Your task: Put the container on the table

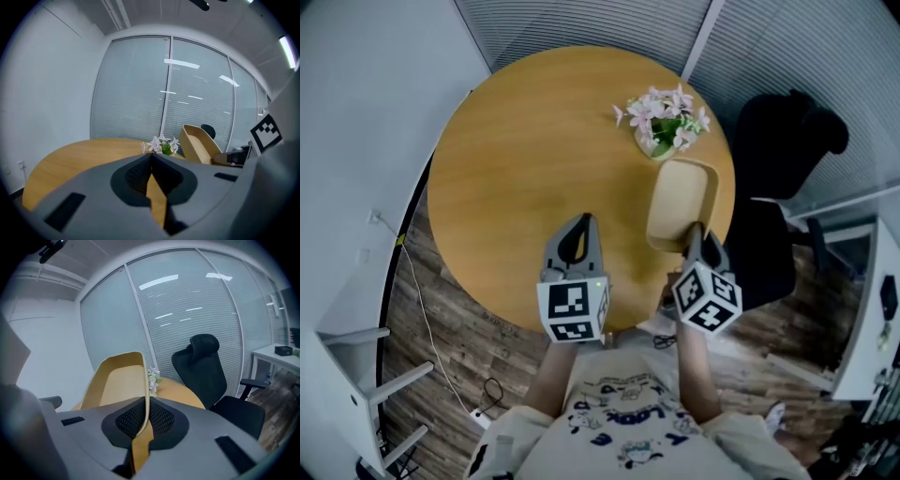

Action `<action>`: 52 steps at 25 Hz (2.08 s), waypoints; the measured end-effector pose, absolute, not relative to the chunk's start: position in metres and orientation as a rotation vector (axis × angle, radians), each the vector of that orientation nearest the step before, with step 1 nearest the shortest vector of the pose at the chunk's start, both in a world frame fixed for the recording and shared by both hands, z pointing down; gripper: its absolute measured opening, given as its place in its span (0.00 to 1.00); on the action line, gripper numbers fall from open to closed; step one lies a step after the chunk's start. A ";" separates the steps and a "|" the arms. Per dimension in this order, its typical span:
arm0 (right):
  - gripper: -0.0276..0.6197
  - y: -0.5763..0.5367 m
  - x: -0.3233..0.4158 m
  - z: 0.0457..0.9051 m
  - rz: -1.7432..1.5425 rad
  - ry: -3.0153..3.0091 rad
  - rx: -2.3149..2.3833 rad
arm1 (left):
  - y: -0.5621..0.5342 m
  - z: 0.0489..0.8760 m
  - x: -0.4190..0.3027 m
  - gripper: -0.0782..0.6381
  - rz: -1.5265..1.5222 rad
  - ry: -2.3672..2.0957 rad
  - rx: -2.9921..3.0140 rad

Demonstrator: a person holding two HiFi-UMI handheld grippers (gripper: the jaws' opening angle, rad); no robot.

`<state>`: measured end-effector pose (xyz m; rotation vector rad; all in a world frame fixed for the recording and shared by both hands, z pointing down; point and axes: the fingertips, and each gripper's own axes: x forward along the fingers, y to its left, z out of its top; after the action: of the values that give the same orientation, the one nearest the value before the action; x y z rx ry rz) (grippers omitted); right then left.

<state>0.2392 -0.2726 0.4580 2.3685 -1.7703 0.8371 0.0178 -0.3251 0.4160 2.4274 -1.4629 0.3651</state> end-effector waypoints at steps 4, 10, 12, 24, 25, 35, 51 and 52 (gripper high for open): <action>0.06 -0.283 0.248 0.474 0.878 -1.736 2.348 | -0.338 0.429 0.028 0.11 0.400 -1.441 2.407; 0.06 -0.294 0.257 0.501 0.938 -1.682 2.315 | -0.353 0.453 0.038 0.11 0.448 -1.410 2.372; 0.06 -0.293 0.259 0.510 0.957 -1.663 2.299 | -0.354 0.462 0.040 0.11 0.469 -1.396 2.358; 0.06 -0.286 0.267 0.576 1.078 -1.543 2.209 | -0.354 0.520 0.055 0.11 0.583 -1.315 2.287; 0.06 -0.285 0.267 0.581 1.088 -1.533 2.202 | -0.354 0.524 0.056 0.11 0.591 -1.309 2.282; 0.06 -0.278 0.265 0.622 1.157 -1.464 2.129 | -0.345 0.562 0.070 0.11 0.680 -1.242 2.246; 0.06 -0.281 0.260 0.653 1.236 -1.454 2.043 | -0.341 0.591 0.069 0.11 0.731 -1.238 2.185; 0.06 -0.282 0.260 0.653 1.229 -1.459 2.044 | -0.341 0.591 0.068 0.11 0.731 -1.242 2.183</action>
<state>0.2602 -0.2823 0.6526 2.0439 -1.4585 1.2295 0.0679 -0.3406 0.5909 2.1830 -1.2415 0.7313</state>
